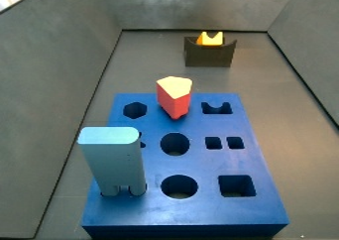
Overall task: Pick up the arch object. Move up. Place the arch object on the fixture. Regrasp the arch object. Move to above the board. Insert the arch object.
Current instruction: Regrasp the arch object.
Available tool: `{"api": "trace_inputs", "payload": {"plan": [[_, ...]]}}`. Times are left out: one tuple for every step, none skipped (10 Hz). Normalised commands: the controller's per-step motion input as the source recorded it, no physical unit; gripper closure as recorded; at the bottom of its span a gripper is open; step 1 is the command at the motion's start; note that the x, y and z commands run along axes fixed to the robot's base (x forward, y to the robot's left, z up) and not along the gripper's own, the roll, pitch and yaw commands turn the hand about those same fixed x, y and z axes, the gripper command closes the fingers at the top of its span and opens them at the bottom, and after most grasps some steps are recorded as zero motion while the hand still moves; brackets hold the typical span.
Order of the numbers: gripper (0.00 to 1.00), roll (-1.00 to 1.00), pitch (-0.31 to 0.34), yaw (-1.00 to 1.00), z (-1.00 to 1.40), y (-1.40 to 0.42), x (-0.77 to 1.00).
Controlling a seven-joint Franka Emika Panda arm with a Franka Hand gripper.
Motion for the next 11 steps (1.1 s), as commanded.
{"api": "trace_inputs", "payload": {"plan": [[0.0,1.0,0.065,0.01,0.39,-0.5,-0.11],[0.0,1.0,0.061,0.0,0.19,-0.34,-0.09],[0.0,1.0,0.059,0.0,0.06,-0.17,-0.05],[0.0,1.0,0.062,0.0,0.05,-0.04,-0.02],[0.0,1.0,0.061,0.0,0.03,-0.04,-0.02],[0.0,1.0,0.058,0.0,0.02,-0.04,-0.02],[0.0,1.0,0.05,0.0,0.02,-0.03,-0.03],[0.0,1.0,0.047,0.0,0.01,-0.03,-0.04],[0.0,1.0,0.04,0.0,0.01,-0.02,-0.04],[0.0,1.0,0.035,0.0,0.01,-0.02,-0.03],[0.0,1.0,0.028,0.01,0.01,-0.02,-0.02]]}}
